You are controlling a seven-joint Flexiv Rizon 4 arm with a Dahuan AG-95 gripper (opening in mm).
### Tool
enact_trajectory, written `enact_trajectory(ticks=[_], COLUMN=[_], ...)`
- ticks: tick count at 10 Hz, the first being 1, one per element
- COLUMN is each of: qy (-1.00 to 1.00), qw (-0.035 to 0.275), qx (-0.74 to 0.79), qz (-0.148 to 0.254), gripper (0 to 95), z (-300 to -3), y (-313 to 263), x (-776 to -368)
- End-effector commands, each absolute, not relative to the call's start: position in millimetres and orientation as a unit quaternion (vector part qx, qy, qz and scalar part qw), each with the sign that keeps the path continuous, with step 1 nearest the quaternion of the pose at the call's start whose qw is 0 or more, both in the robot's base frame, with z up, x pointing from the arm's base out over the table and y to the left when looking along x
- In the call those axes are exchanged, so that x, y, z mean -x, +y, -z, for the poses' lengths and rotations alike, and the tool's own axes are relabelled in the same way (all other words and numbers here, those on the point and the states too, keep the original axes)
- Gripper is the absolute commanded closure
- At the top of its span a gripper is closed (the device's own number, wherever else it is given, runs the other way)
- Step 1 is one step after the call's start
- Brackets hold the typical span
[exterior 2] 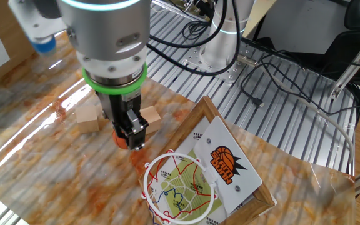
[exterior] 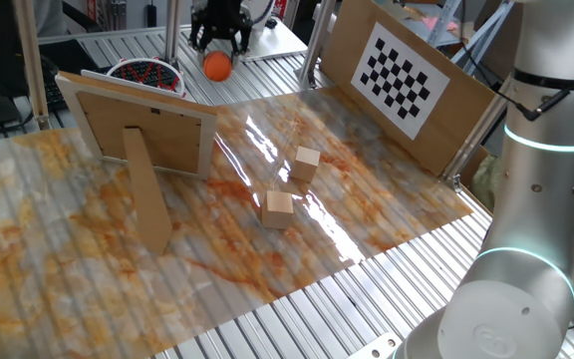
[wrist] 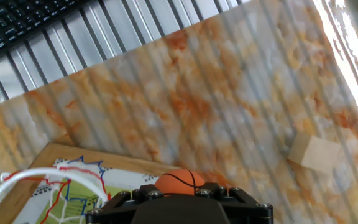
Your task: Grab a basketball, release it and shoot it into the basket
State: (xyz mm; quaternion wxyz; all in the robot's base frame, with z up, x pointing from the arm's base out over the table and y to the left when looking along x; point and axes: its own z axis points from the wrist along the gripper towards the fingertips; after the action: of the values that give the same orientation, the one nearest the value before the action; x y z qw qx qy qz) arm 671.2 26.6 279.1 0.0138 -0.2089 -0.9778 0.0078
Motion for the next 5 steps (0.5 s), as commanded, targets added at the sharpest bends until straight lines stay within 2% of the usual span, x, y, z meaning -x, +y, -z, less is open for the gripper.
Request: enact_trajectory(ticks=[1, 3, 5], qy=[-0.978, -0.981, -0.987], qw=[0.022, 0.022, 0.015], qx=[0.205, 0.192, 0.163], qz=[-0.01, -0.013, 0.001], gripper=[95.0, 95.0, 95.0], z=[-280.8, -280.8, -280.8], y=[26.8, 26.8, 26.8], x=[-675.2, -675.2, -675.2])
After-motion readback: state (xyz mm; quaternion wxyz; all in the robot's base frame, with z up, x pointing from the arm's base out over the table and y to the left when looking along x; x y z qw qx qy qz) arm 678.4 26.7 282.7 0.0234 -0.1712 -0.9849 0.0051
